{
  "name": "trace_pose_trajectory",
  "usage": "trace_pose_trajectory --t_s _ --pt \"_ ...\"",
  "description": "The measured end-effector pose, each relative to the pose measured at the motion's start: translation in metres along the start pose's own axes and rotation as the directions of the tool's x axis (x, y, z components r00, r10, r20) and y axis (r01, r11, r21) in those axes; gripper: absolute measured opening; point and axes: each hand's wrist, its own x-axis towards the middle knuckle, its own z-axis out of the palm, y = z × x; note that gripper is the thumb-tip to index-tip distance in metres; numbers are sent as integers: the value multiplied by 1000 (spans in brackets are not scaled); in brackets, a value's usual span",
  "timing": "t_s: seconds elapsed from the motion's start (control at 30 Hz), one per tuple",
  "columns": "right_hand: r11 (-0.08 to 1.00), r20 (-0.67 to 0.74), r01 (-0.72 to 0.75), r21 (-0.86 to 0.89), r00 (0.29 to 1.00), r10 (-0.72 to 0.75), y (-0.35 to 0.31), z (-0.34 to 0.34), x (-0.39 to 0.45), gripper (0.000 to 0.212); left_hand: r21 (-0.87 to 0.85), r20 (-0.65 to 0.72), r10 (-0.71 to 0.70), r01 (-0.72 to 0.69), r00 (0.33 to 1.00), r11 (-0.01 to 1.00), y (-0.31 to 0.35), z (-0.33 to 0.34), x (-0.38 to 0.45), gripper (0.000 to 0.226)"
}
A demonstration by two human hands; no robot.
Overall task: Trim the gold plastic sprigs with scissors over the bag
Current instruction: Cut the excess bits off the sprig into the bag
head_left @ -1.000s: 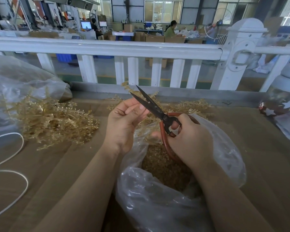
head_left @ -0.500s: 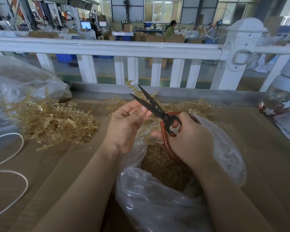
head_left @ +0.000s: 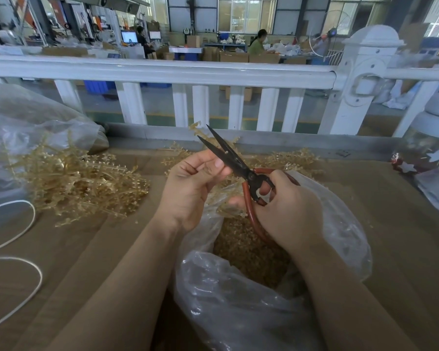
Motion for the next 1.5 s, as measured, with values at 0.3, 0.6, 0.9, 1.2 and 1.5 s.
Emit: trace_pose_trajectory --t_s 0.3,0.6,0.9,1.2,1.5 --pt "999 30 -36 17 999 35 3 2 1 71 8 8 43 -43 999 999 0 0 0 22" --pt "999 35 -39 -35 999 41 5 2 1 74 323 112 108 -139 988 936 -1 -1 -1 14" --pt "999 28 -30 -27 999 31 3 2 1 79 362 159 127 -177 979 915 -1 -2 0 11" --pt "1000 22 -11 -1 1000 11 6 3 1 76 320 172 125 -175 977 931 -1 -4 2 11" --pt "969 23 -122 213 992 120 4 8 -1 59 191 66 -37 24 997 981 -3 3 -1 13"
